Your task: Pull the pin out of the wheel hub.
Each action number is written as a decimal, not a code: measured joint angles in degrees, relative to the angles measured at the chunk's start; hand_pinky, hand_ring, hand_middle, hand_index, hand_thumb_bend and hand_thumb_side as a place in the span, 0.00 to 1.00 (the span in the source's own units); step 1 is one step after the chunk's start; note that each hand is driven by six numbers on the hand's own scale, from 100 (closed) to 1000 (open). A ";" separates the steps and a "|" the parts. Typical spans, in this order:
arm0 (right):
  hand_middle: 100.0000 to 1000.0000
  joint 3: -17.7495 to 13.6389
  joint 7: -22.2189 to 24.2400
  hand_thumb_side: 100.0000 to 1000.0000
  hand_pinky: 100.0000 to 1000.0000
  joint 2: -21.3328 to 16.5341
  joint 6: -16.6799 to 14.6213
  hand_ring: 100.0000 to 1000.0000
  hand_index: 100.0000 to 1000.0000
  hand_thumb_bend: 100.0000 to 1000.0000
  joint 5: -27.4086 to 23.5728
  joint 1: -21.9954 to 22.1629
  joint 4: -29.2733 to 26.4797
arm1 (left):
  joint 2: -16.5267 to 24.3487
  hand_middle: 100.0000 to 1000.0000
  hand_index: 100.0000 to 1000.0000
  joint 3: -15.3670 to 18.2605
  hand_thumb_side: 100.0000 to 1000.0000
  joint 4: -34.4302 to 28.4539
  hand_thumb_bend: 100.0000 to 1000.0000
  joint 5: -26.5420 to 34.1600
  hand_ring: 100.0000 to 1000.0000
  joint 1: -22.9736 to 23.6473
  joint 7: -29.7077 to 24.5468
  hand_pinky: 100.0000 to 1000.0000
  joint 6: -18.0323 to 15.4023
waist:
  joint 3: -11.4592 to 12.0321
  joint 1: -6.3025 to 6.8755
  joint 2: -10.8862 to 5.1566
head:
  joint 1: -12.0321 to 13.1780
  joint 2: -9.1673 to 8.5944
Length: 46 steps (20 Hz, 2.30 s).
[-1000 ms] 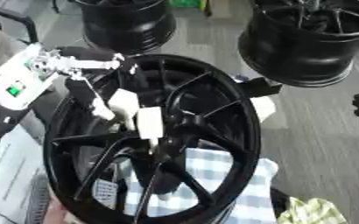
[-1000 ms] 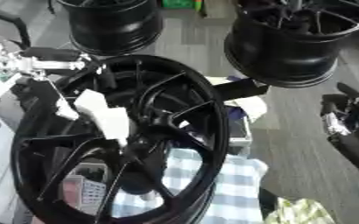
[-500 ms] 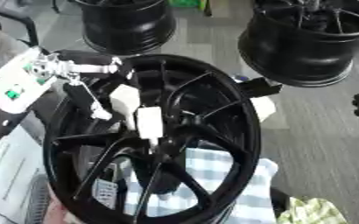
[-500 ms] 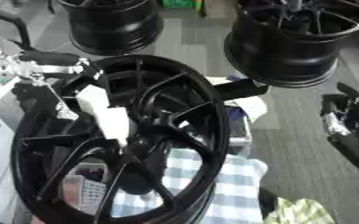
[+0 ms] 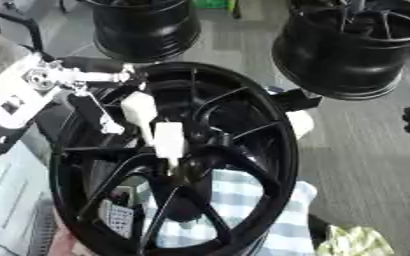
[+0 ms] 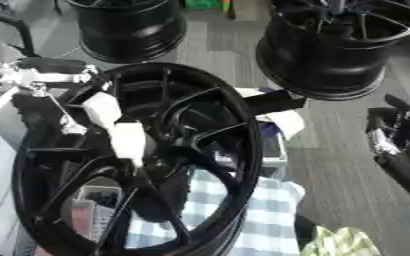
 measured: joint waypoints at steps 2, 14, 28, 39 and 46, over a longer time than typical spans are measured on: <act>0.72 0.00 0.00 0.40 0.78 0.00 0.00 0.79 0.93 0.00 0.00 0.00 0.01 | 0.10 0.43 0.51 0.31 0.10 -0.22 0.16 1.66 0.50 0.21 -0.32 0.58 0.32 | -0.01 -0.01 0.05 | 0.00 0.00; 0.72 -0.04 0.00 0.40 0.78 0.00 0.00 0.79 0.93 0.00 0.00 0.05 0.33 | 6.54 0.44 0.51 9.44 0.11 -7.07 0.18 14.59 0.51 0.53 -3.21 0.61 3.20 | 0.12 0.28 0.04 | -0.16 0.00; 0.72 -0.42 -0.14 0.40 0.78 0.00 -0.09 0.79 0.93 0.00 0.00 0.52 0.70 | 13.51 0.45 0.50 28.31 0.13 9.79 0.17 17.77 0.52 4.72 1.50 0.62 -0.14 | 0.84 0.15 -0.33 | -0.81 0.00; 0.72 -0.56 -0.16 0.40 0.78 0.00 -0.09 0.79 0.93 0.00 0.00 0.48 0.71 | 14.59 0.83 0.85 34.05 0.54 23.20 0.62 8.75 0.82 14.63 7.44 0.79 1.47 | 1.05 -0.80 -0.12 | -1.02 0.00; 0.72 -0.81 -0.26 0.41 0.78 0.01 0.01 0.79 0.93 0.00 0.00 0.48 0.76 | 14.05 0.94 0.91 38.15 0.65 27.59 0.77 0.35 0.93 21.91 15.83 0.85 4.85 | 1.13 -0.84 0.14 | -1.11 0.00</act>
